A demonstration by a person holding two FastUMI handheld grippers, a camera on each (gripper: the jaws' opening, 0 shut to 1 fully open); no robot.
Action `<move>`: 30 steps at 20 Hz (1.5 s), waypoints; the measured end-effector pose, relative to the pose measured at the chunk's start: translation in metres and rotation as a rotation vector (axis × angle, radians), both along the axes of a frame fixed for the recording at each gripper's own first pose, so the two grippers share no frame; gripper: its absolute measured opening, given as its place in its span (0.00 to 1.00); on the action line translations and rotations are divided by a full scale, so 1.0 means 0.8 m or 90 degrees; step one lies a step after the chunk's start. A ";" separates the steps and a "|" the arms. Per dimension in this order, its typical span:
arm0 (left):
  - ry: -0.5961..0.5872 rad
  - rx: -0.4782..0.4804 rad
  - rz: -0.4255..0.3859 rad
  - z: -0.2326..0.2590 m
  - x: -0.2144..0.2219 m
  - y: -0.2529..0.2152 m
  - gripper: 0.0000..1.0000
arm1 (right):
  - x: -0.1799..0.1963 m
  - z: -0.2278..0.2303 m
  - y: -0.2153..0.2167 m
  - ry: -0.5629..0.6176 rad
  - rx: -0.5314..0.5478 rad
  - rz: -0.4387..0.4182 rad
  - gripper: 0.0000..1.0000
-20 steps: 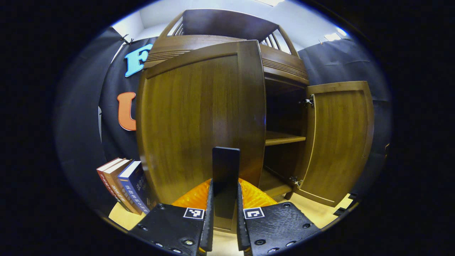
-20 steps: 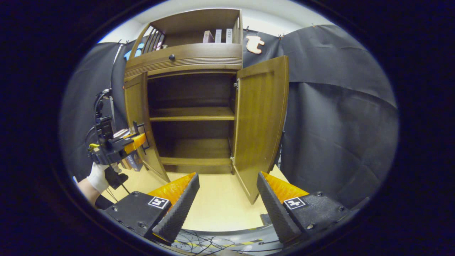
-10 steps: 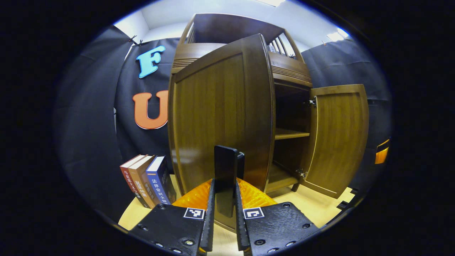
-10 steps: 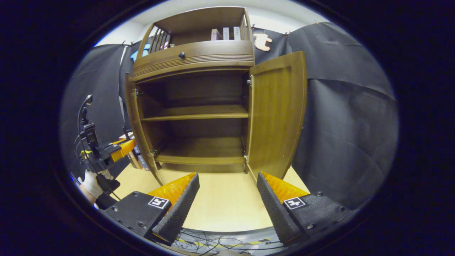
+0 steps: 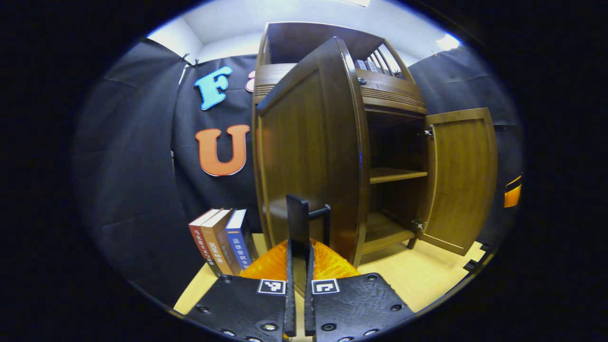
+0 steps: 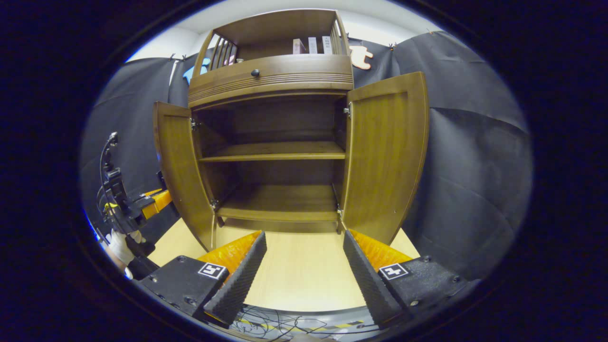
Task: Open the right door of the double-door shoe cabinet with the right hand, and open the left door with the left hand.
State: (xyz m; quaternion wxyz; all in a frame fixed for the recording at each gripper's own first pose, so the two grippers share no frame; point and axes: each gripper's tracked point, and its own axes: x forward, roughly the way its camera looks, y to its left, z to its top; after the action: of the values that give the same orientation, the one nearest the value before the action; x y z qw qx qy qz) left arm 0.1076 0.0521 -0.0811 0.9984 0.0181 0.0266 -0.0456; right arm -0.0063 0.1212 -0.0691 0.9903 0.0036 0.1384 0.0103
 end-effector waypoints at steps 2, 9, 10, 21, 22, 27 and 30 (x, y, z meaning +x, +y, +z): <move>-0.004 -0.005 0.025 0.000 -0.005 0.018 0.03 | 0.001 0.001 0.003 -0.002 0.005 0.003 1.00; -0.004 0.000 0.051 -0.002 -0.011 0.063 0.00 | 0.007 -0.002 0.011 -0.002 0.009 0.015 1.00; -0.004 -0.003 0.052 -0.002 -0.011 0.069 0.00 | 0.009 -0.001 0.012 -0.001 0.011 0.017 1.00; -0.005 -0.016 0.014 -0.013 -0.001 0.117 0.00 | 0.012 0.003 0.015 -0.005 0.013 0.024 1.00; -0.007 -0.016 0.008 -0.012 0.000 0.120 0.00 | 0.012 0.004 0.014 -0.006 0.012 0.023 1.00; -0.005 0.002 -0.022 -0.015 0.004 0.131 0.00 | 0.010 0.004 0.010 -0.006 0.008 0.019 1.00; -0.004 0.006 -0.040 -0.014 0.005 0.141 0.00 | 0.009 0.006 0.006 -0.008 -0.001 0.018 1.00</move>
State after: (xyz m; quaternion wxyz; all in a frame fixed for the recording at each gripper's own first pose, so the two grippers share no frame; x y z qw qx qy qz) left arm 0.1118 0.1651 -0.0921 0.9965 0.0238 0.0233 -0.0769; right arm 0.0009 0.1257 -0.0646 0.9909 0.0005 0.1324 0.0239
